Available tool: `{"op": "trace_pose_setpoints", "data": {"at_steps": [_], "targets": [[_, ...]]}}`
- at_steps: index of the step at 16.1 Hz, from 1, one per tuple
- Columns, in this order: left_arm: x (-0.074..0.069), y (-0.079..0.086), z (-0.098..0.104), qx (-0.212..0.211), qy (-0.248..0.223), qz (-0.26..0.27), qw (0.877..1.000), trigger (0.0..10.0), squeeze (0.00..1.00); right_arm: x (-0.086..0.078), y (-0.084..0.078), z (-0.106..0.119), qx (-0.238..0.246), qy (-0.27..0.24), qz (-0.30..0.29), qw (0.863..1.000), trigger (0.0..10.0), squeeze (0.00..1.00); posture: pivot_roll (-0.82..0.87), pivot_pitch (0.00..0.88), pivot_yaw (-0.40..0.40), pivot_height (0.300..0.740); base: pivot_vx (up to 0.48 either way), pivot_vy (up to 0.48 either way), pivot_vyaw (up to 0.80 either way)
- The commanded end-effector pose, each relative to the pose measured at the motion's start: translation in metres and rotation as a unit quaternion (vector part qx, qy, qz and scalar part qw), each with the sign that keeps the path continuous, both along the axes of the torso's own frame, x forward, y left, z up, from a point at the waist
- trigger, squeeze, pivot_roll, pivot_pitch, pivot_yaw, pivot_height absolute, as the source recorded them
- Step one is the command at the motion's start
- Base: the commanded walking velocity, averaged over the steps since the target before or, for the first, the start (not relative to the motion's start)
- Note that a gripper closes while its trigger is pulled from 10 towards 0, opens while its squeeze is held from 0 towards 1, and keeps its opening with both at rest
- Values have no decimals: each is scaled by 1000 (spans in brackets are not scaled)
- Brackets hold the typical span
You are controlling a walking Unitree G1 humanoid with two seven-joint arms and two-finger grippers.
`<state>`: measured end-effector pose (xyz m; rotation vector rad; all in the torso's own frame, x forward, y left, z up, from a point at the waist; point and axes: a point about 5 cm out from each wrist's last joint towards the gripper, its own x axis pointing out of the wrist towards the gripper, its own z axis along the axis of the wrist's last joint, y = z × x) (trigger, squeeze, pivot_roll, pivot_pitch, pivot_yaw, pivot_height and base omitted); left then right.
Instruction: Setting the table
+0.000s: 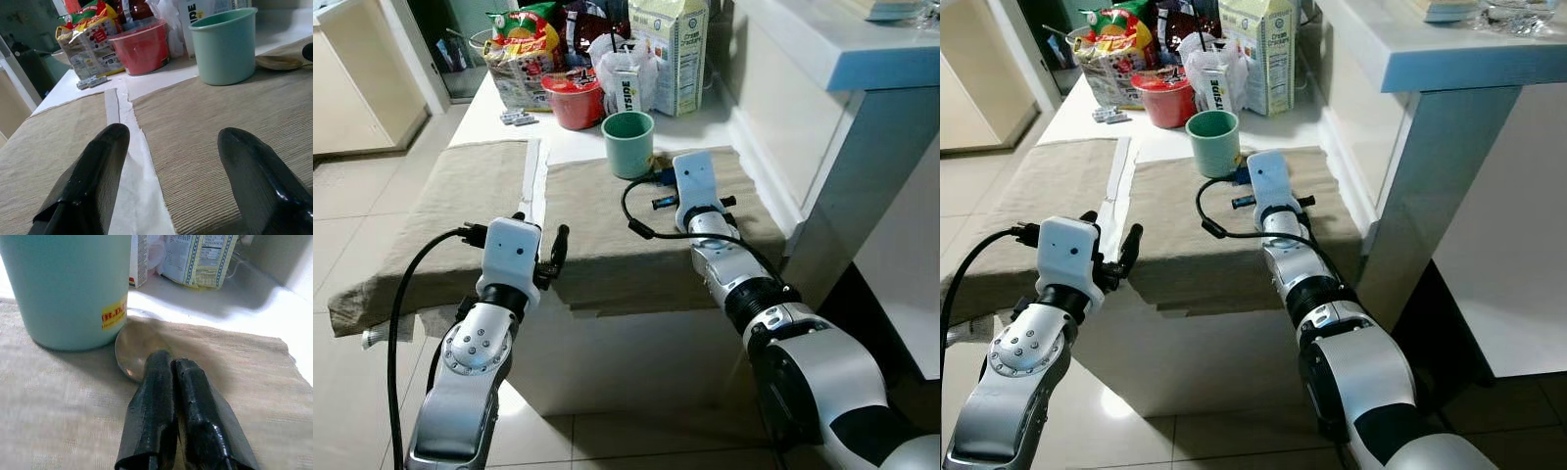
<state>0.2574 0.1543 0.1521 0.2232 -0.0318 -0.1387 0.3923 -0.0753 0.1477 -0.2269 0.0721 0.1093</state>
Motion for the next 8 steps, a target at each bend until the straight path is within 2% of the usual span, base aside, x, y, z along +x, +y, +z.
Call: {"op": "trace_pose_setpoints", "data": {"at_steps": [1,4,5,8], "targets": [[1,1,-1,8,2,-1,1000,10000,0,7,1,18,21,-13,-7,1000,10000,0,-19,1,105,740,0,0,0],[2,0,0,7,0,-3,1000,10000,0,14,-7,37,36,-29,-32,998,10000,0,-21,0,106,740,0,0,0],[3,0,0,7,0,-3,1000,10000,0,17,-10,46,44,-41,-39,997,10000,988,-24,0,105,740,0,0,0],[5,-1,0,6,-1,-4,1000,10000,0,22,-16,63,48,-56,-45,996,10000,1000,-28,0,100,740,0,0,0]]}}
